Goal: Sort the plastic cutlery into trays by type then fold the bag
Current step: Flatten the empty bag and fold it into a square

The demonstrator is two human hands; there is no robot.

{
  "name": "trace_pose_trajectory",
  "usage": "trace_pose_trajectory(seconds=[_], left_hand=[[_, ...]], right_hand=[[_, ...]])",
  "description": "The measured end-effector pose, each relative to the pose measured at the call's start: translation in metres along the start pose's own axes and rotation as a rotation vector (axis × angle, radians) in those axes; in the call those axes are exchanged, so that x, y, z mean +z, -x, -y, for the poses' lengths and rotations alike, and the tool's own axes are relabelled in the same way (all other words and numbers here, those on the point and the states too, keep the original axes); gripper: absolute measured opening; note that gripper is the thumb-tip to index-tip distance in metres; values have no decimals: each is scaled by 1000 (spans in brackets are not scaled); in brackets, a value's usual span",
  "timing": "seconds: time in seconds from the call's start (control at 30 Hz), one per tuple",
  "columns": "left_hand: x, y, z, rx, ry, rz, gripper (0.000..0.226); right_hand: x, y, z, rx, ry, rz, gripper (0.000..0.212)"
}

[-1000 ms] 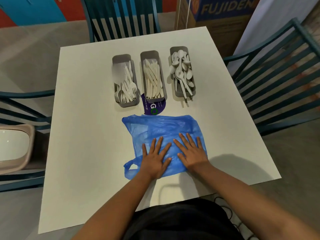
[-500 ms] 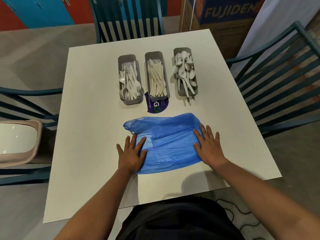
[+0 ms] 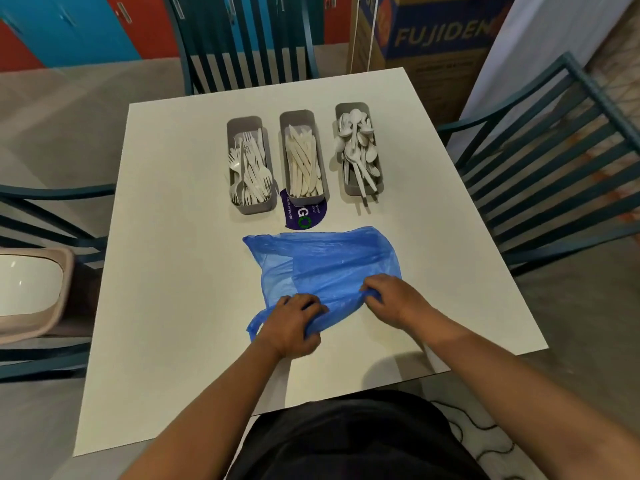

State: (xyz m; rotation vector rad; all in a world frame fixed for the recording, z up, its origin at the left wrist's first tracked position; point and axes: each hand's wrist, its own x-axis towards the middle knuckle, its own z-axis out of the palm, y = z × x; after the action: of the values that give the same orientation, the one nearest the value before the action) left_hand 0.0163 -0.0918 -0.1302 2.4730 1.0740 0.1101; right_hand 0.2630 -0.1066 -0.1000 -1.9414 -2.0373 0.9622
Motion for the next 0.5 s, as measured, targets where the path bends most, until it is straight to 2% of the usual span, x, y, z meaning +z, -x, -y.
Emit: trace_pose_trajectory(seconds=[0.07, 0.13, 0.2, 0.27, 0.3, 0.4, 0.5], left_hand=[[-7, -10, 2, -181, 180, -11, 33], [-24, -21, 2, -389, 391, 11, 19], [-43, -32, 6, -513, 496, 163, 14], [-60, -39, 11, -557, 554, 312, 17], [-66, -40, 15, -569, 567, 365, 18], [-76, -41, 25, -596, 575, 400, 21], [-84, -37, 24, -593, 772, 361, 34]], right_hand=[[-11, -5, 6, 122, -116, 19, 19], [-21, -9, 5, 171, -202, 64, 16], [-31, -10, 0, 177, -243, 127, 21], [-35, -10, -8, 211, -259, 158, 35], [-35, -10, -11, 233, -291, 140, 34], [-28, -11, -16, 328, -572, 28, 7], [-21, -12, -31, 416, -709, -81, 29]])
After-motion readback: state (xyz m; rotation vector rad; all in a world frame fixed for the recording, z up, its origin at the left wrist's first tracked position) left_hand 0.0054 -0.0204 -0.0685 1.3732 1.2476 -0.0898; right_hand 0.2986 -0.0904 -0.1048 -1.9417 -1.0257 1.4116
